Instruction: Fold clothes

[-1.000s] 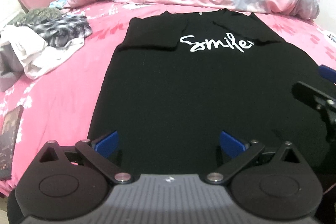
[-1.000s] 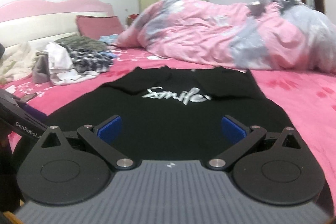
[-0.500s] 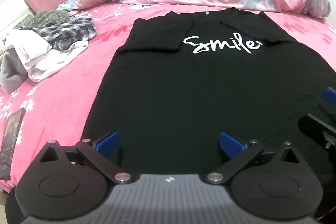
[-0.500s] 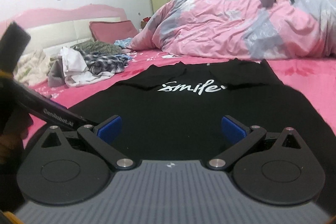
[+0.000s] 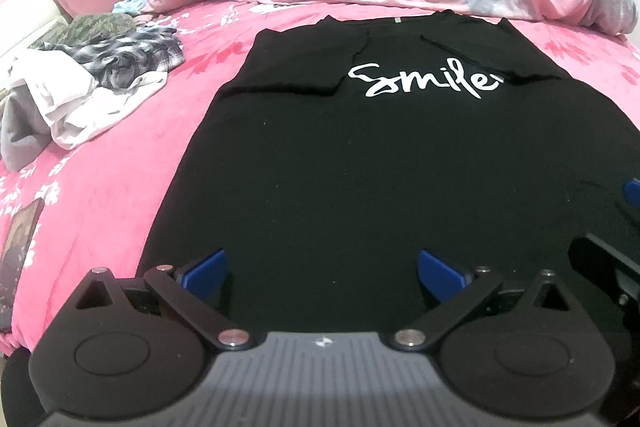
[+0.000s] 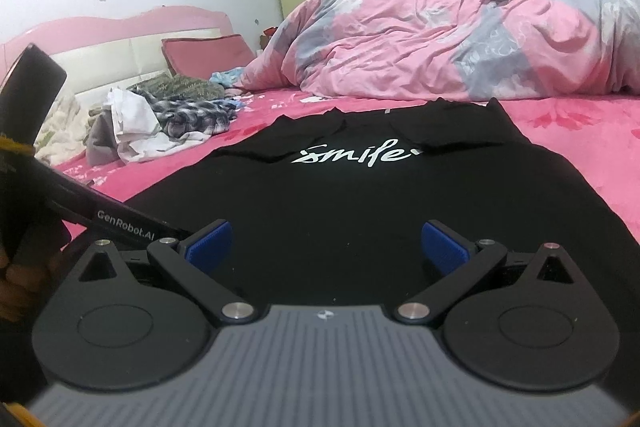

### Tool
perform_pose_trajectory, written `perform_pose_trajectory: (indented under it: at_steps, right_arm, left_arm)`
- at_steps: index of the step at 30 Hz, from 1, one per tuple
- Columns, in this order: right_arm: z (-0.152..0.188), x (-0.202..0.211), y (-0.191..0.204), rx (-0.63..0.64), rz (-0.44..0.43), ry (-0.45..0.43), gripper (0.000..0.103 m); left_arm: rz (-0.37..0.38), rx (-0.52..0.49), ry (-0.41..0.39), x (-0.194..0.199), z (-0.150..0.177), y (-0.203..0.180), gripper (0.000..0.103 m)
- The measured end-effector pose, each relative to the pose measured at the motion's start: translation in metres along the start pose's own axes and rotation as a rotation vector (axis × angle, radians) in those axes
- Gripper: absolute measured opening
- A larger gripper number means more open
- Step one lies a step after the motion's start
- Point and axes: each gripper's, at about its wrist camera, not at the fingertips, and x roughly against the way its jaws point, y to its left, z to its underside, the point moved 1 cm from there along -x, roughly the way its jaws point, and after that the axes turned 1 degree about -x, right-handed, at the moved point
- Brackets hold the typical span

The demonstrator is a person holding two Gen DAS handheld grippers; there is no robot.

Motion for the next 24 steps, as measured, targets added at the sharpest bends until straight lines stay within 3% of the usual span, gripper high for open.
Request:
perform_pose_trajectory:
  at_steps: [20,24]
  right_arm:
    - [0.000,-0.001,-0.008,-0.028,0.008,0.002,0.102]
    - [0.000,0.001,-0.010,-0.033,0.014,-0.013,0.102]
  left_arm:
    - [0.030,0.057,0.042,-0.006,0.001,0.006,0.103]
    - [0.068,0.068,0.021,0.001,0.003,0.015,0.103]
